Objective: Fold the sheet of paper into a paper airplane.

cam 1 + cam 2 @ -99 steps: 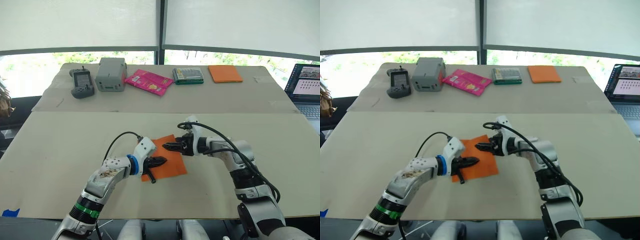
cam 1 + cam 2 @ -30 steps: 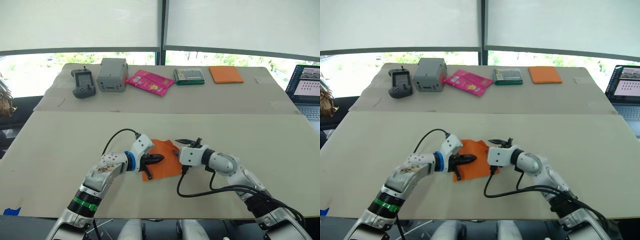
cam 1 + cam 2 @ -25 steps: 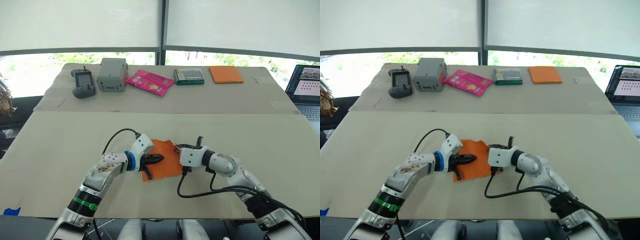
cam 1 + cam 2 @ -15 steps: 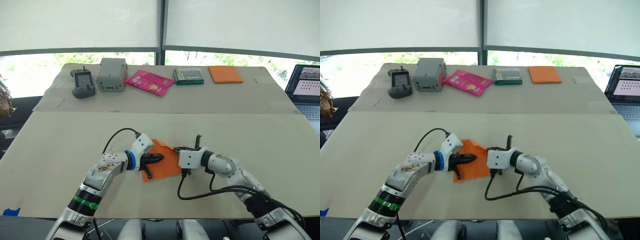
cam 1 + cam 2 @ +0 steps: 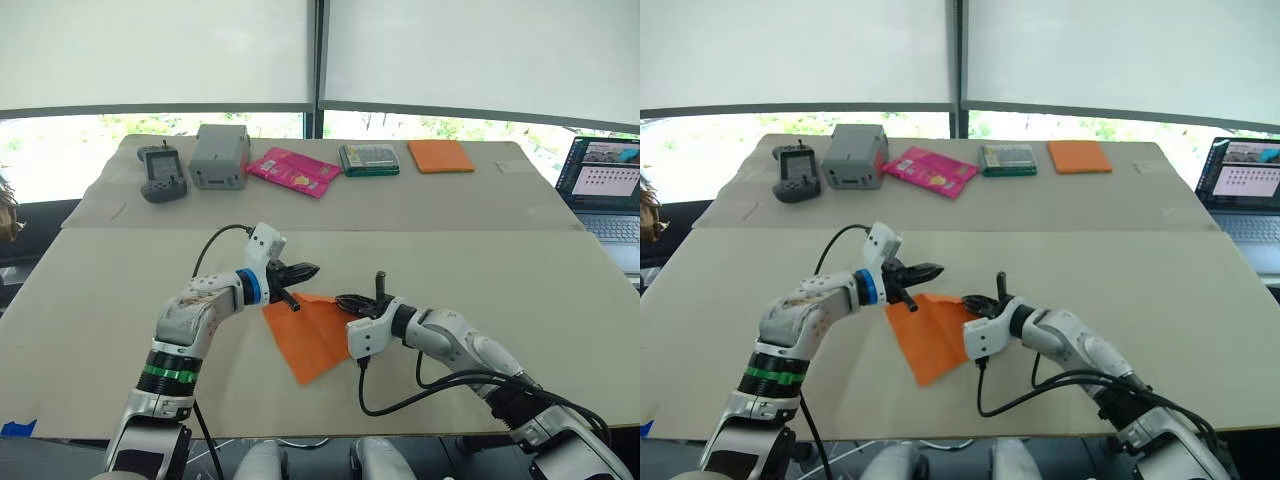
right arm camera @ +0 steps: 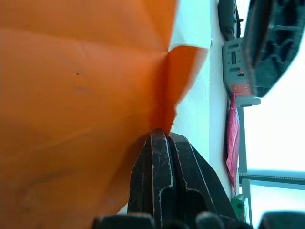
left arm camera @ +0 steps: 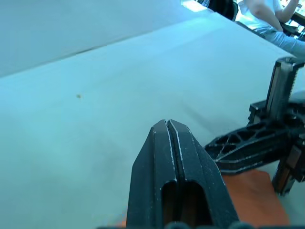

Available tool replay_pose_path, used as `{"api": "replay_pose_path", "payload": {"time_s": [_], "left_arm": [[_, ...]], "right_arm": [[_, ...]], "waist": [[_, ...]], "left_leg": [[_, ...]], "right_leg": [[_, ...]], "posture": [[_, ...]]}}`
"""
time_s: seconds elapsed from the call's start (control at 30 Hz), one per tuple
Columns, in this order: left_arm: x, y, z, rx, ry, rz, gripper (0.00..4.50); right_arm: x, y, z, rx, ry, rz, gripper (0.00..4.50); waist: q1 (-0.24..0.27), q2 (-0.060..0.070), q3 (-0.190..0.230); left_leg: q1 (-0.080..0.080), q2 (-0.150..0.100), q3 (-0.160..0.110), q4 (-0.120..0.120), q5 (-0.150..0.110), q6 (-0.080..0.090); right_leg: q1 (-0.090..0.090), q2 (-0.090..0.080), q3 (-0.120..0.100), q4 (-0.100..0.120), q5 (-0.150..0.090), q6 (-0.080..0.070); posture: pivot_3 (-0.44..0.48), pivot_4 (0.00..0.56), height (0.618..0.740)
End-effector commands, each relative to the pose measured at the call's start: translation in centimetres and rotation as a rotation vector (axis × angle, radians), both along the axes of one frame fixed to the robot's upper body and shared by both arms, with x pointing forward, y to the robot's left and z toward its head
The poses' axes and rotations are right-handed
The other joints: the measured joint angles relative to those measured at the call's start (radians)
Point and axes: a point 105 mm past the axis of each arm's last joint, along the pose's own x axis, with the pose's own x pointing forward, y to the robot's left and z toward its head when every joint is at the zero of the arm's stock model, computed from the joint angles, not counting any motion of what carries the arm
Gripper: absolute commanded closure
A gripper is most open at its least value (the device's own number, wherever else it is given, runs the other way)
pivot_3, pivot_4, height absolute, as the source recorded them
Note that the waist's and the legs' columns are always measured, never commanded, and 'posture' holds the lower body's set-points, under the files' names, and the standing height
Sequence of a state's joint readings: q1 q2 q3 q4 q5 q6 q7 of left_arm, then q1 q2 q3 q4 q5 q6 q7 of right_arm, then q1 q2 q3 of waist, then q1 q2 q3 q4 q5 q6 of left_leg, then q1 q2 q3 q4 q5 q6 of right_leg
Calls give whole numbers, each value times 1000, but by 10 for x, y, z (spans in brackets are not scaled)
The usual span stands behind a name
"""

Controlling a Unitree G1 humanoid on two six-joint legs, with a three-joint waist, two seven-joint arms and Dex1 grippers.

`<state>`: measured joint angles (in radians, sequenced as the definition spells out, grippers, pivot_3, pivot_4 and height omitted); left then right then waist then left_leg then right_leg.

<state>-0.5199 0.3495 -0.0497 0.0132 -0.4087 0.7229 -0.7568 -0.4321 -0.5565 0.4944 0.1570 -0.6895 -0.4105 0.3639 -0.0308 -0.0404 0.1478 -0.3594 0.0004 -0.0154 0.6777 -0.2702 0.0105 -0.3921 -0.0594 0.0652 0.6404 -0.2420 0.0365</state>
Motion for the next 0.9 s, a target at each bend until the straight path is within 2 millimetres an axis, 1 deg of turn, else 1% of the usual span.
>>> {"api": "replay_pose_path", "payload": {"time_s": [0.03, 0.13, 0.23, 0.33, 0.4, 0.53, 0.63, 0.8, 0.9], "left_arm": [[2, -4, 18, -41, -42, -16, 4500], [5, -1, 20, -22, -63, -3, 4500], [2, -5, 15, -4, -51, -27, 4500], [-6, -11, -4, 72, -20, -57, 4500], [-10, -11, -16, 124, -9, -65, 4500], [-15, -11, -34, 185, 10, -71, 4500], [-16, -12, -44, 208, 25, -62, 4500], [-15, -14, -49, 221, 32, -59, 4500], [-16, -15, -54, 231, 39, -61, 4500]], "right_arm": [[3, -17, -30, -96, 69, -73, 4459], [4, -19, -31, -100, 75, -87, 4459], [4, -20, -31, -105, 72, -88, 4459], [4, -21, -33, -119, 73, -92, 4459], [4, -23, -34, -127, 74, -96, 4459], [4, -25, -33, -131, 72, -92, 4459], [3, -25, -31, -145, 64, -79, 4459], [3, -24, -27, -200, 18, -34, 4459], [-4, -26, -31, -265, 77, 18, 4459]], "waist": [[-4, 0, 0], [-5, 0, 0], [-5, 0, 0], [-5, 0, 0], [-6, 0, 0], [-5, 0, 0], [-2, 0, 0], [-1, 0, 0], [7, 0, 0]], "left_leg": [[2, 0, 0, -1, 0, 0], [3, 0, 0, -1, 0, 0], [3, 0, -1, -1, 0, 0], [3, 0, -1, -1, 0, 0], [4, 0, -1, -1, 0, 0], [4, 0, -1, -1, 0, 0], [4, 0, -1, -1, 0, 0], [4, 0, -1, -1, 0, 0], [3, 0, -1, -1, 0, 0]], "right_leg": [[2, 0, 0, 0, 0, 0], [3, 0, 0, -1, 0, 0], [3, 0, 0, -1, 0, 0], [4, 0, 0, -1, 0, 0], [4, 0, 0, -1, 0, 0], [4, 0, 0, -1, 0, 0], [4, -1, 0, -2, 0, 0], [4, -1, 0, -3, 0, 1], [4, -2, 0, -3, -1, 1]], "posture": [[0, 150, 740], [0, 150, 740], [0, 150, 740], [0, 150, 740], [0, 150, 740], [0, 150, 740], [0, 150, 740], [0, 150, 740], [0, 150, 740]]}}
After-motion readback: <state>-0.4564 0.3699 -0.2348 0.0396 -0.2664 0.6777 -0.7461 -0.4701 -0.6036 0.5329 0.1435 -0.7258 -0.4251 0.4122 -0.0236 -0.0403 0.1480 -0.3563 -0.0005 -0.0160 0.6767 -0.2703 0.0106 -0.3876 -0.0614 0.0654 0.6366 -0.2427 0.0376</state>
